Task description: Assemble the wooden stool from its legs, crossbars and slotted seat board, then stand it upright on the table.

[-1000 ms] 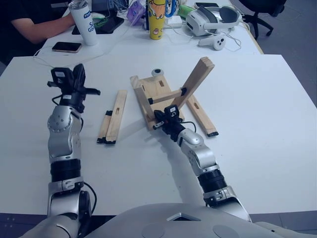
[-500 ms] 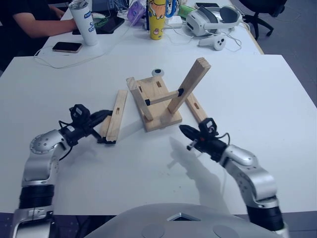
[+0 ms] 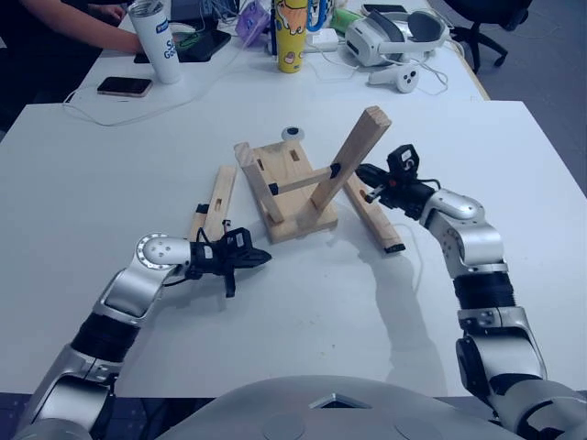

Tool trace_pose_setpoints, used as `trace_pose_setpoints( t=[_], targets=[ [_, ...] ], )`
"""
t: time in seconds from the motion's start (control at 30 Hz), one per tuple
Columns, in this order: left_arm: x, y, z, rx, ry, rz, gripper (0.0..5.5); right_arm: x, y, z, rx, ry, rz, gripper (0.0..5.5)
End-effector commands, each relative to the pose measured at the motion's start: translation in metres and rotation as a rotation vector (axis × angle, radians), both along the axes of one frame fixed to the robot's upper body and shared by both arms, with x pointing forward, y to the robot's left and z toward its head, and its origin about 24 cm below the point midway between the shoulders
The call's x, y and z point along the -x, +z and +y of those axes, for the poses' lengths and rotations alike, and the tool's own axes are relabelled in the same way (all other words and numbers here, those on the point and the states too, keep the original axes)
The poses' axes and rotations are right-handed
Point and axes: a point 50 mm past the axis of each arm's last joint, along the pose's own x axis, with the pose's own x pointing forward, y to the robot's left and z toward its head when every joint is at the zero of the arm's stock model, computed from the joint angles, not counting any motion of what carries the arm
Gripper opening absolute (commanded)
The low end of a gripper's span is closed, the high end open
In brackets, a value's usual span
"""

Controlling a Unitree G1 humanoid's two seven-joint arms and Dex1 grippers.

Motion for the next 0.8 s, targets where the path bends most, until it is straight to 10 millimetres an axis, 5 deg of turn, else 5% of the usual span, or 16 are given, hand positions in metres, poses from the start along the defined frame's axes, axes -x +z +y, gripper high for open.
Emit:
trace_pose_setpoints(
  t=[0.03, 0.8],
  targets=[
    [-0.017, 0.001, -0.008, -0.076, 0.03, -0.115, 0.02, -0.014, 0.003, 0.013, 0.009, 0.117, -0.024, 0.0],
    [-0.034, 0.037, 0.01, -0.215, 0.162, -0.24, 0.02, 0.012, -0.014, 0.072, -0.066, 0.351, -0.009, 0.0]
  ],
)
